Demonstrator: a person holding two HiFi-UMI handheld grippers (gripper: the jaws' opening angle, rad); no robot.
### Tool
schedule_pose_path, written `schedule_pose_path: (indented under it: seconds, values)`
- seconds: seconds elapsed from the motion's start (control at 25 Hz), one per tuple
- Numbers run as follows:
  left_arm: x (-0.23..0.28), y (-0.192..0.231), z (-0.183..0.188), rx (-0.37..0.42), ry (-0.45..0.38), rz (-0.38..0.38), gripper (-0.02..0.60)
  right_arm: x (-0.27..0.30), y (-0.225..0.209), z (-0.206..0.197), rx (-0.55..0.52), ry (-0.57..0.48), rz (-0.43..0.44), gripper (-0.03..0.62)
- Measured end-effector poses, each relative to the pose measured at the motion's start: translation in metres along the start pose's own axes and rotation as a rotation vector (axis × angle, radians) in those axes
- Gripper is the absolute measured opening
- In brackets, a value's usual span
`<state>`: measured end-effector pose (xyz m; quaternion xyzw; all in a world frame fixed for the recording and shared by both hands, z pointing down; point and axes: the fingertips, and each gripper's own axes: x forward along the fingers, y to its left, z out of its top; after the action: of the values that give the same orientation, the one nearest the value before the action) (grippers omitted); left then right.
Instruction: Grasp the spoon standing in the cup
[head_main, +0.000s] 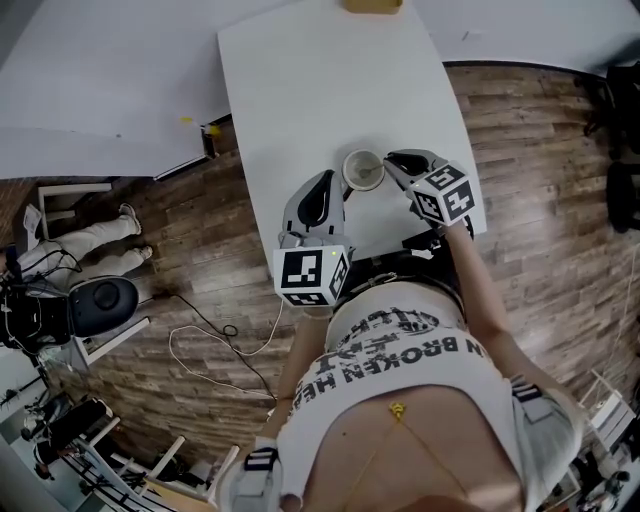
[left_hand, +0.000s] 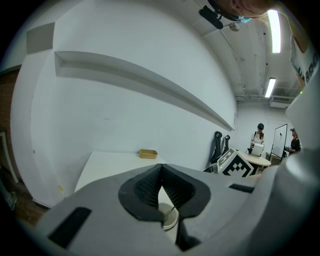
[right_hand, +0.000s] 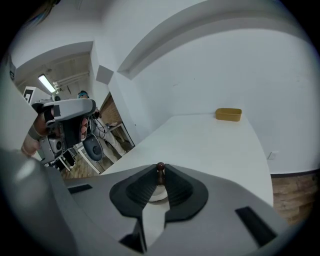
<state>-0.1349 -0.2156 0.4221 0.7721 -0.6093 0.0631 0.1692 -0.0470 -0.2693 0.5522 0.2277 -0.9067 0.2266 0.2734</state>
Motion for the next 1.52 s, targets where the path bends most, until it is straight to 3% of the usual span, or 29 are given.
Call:
schedule_pose_path:
  seconds: [0.84,1.52]
  values:
    - [-0.011,-0.018,0.006,0.002,-0.031,-0.029,-0.005,-0.079,0.051,0.071,-0.177,-0.221,-0.008,0.043]
    - [-0.011,-0.033,0.036,0.040,-0.096,-0.050,-0.005,-0.127,0.079,0.125,-0.296,-0.488,-0.002,0.043]
